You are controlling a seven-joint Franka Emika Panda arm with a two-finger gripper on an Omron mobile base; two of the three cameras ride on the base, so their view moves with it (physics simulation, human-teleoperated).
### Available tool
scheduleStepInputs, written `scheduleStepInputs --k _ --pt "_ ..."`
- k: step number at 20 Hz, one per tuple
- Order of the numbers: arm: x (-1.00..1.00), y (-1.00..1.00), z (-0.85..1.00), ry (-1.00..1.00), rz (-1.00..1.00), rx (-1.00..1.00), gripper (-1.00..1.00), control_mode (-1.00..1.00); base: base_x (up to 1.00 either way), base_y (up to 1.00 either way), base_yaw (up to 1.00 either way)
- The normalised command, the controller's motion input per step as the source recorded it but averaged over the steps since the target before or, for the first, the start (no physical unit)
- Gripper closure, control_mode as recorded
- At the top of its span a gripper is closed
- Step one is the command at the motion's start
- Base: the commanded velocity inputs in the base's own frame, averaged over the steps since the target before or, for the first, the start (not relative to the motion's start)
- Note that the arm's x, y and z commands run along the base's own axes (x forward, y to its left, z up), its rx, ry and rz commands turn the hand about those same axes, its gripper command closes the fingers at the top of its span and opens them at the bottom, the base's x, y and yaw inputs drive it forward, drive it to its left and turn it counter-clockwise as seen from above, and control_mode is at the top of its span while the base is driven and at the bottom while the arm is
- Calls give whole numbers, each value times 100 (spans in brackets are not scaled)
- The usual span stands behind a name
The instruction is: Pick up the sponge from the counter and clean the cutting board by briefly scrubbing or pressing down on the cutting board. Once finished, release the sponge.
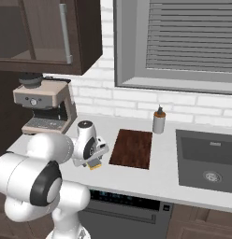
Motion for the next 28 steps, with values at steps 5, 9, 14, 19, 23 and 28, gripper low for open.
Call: scheduleStepInputs --k 5,9,14,19,23,28 --pt "0 0 0 0 0 0 100 -100 0 0 0" --pt "0 0 0 0 0 0 100 -100 0 0 0" --pt "0 0 33 7 -4 11 100 -100 0 0 0" --pt "15 -3 100 -1 -16 11 100 -100 0 0 0" --pt "8 7 38 -1 -6 -1 100 -100 0 0 0" --pt "22 3 14 14 -40 -14 100 -100 0 0 0"
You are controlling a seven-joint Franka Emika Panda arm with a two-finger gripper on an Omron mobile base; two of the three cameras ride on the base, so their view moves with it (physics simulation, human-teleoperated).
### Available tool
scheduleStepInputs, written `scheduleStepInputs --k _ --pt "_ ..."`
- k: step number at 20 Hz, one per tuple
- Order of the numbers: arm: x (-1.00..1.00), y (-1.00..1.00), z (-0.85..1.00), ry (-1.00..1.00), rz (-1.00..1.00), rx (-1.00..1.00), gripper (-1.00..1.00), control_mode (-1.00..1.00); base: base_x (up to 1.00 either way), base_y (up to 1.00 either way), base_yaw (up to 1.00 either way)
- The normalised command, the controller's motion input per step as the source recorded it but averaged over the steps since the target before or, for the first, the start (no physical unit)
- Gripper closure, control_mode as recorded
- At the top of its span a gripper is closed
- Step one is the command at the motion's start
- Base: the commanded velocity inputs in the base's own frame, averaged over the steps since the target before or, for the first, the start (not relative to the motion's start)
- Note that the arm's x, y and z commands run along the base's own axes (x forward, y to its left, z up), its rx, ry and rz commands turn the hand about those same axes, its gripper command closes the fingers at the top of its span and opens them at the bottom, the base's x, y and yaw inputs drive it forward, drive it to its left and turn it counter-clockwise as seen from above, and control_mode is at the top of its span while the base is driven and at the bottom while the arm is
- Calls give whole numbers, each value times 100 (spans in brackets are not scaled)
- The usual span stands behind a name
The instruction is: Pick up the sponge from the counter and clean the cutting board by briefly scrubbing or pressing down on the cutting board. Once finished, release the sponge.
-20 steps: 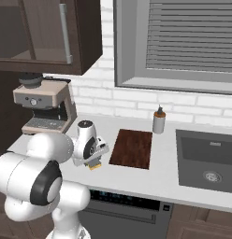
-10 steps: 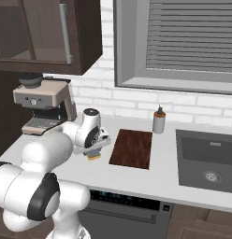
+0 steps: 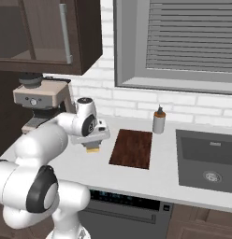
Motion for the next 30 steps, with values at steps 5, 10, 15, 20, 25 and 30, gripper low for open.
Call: scheduleStepInputs --k 5,10,15,20,25,30 --pt "23 0 12 8 -46 -11 100 -100 0 0 0" --pt "5 -24 0 1 -2 2 100 -100 0 0 0" --pt "13 -83 0 1 -8 7 100 -100 0 0 0" --pt "2 -70 -8 -6 0 7 100 -100 0 0 0" --pt "0 -23 -8 -1 0 5 100 -100 0 0 0" --pt "1 -1 -51 0 0 0 100 -100 0 0 0"
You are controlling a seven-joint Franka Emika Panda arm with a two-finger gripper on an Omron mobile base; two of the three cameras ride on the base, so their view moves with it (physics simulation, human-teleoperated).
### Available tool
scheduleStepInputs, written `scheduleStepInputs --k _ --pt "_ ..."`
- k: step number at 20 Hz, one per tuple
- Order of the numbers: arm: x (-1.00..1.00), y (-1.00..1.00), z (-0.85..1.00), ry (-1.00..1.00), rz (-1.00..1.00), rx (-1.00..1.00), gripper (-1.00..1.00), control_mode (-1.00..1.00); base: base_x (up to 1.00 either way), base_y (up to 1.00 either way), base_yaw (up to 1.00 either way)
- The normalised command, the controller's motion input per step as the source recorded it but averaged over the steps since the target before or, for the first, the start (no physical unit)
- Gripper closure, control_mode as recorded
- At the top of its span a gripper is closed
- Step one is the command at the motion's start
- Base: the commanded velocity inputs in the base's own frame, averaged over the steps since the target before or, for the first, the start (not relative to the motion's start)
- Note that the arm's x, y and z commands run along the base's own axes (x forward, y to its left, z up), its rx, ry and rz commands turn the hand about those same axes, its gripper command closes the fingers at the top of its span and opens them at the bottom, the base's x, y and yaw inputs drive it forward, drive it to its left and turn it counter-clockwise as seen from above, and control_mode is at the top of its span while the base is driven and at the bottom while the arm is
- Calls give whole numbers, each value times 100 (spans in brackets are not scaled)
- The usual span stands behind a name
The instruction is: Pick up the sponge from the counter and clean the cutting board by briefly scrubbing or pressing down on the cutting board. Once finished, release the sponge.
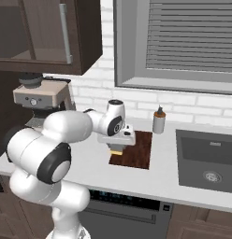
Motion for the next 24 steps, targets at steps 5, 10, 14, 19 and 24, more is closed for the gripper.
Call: scheduleStepInputs --k 5,10,14,19,24 --pt "6 -1 -35 0 0 0 100 -100 0 0 0" --pt "0 0 0 0 0 0 100 -100 0 0 0" --pt "0 0 -11 0 0 0 100 -100 0 0 0" --pt "0 0 -29 0 0 0 100 -100 0 0 0" --pt "0 0 -18 0 0 0 100 -100 0 0 0"
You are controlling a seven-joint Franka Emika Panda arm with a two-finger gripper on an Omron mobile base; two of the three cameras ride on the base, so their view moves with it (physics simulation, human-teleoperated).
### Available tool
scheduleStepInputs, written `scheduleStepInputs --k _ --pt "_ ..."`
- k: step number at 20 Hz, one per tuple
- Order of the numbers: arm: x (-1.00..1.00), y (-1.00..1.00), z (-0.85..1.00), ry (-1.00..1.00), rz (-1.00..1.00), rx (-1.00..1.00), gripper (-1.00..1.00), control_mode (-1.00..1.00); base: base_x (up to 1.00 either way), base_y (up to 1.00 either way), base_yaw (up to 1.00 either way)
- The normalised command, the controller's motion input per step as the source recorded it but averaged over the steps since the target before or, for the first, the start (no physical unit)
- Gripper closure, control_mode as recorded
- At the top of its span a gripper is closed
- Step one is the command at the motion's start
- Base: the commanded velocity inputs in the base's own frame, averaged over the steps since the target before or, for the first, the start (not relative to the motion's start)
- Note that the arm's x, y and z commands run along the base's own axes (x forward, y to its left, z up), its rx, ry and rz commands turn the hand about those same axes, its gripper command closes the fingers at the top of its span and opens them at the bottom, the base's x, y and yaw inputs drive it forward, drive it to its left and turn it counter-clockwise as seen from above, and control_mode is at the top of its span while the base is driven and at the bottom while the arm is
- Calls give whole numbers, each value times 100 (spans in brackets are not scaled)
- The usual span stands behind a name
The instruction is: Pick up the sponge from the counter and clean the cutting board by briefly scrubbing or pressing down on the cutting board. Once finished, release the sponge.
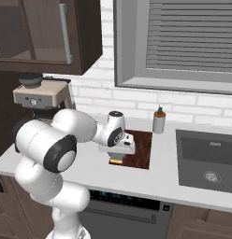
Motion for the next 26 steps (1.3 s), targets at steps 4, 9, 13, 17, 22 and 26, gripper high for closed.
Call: scheduleStepInputs --k 4,9,13,17,22,26 --pt "0 0 0 0 0 0 100 -100 0 0 0" --pt "2 -1 -5 0 -1 0 100 -100 0 0 0" --pt "0 -1 0 0 0 0 100 -100 0 0 0" --pt "21 0 -3 0 -2 0 100 -100 0 0 0" --pt "37 0 -4 0 -7 0 100 -100 0 0 0" --pt "4 0 0 0 -1 0 100 -100 0 0 0"
